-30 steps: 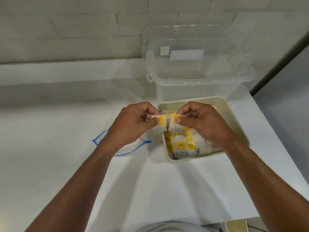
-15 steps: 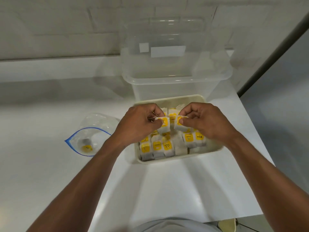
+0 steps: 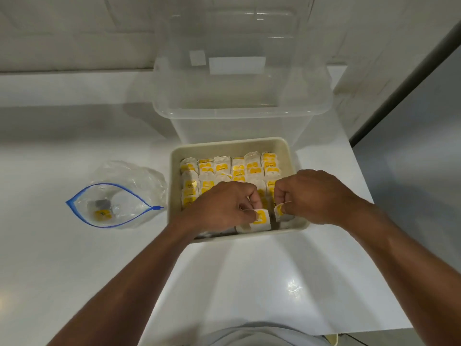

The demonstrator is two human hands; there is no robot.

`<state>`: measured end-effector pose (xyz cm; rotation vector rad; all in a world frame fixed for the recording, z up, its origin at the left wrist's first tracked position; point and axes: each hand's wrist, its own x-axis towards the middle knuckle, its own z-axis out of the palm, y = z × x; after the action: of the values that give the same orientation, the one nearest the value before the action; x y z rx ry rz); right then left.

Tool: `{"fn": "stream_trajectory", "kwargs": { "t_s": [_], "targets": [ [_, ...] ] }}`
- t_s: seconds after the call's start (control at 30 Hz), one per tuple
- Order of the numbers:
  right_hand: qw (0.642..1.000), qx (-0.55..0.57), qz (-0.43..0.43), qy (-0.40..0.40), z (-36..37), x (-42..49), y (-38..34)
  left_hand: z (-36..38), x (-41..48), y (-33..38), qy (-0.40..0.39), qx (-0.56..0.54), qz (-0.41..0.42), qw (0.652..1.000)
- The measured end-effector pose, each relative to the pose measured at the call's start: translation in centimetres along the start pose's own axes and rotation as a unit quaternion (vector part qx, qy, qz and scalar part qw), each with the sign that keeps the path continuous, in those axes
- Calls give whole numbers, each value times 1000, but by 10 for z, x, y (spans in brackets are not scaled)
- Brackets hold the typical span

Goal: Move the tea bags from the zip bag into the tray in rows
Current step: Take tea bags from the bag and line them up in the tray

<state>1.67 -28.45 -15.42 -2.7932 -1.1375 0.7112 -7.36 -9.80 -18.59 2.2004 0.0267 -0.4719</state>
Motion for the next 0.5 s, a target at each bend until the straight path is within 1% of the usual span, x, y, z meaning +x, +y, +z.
{"fn": "stream_trajectory", "kwargs": {
  "t_s": [0.07,0.13,0.2,0.37,0.43,0.5],
  "targets": [
    [999,-24,-14,16,4,1,-1,6,5,0,-1,14,-4,1000],
    [996,-76,-32,43,10,1,-2,10,9,-1,9,42,-8,999],
    [989,-127,-51,51,14,0,-3,13,11,-3,7,66,-11,998],
    [981,-179,-78,-18,12,0,-6,15,13,-3,-37,76,-12,996],
    [973,-213,-77,-34,12,5,-9,17,18,-5,-35,84,-13,996],
    [968,-241,-68,-31,14,12,-12,19,26,-7,-24,120,-22,992]
  ]
}}
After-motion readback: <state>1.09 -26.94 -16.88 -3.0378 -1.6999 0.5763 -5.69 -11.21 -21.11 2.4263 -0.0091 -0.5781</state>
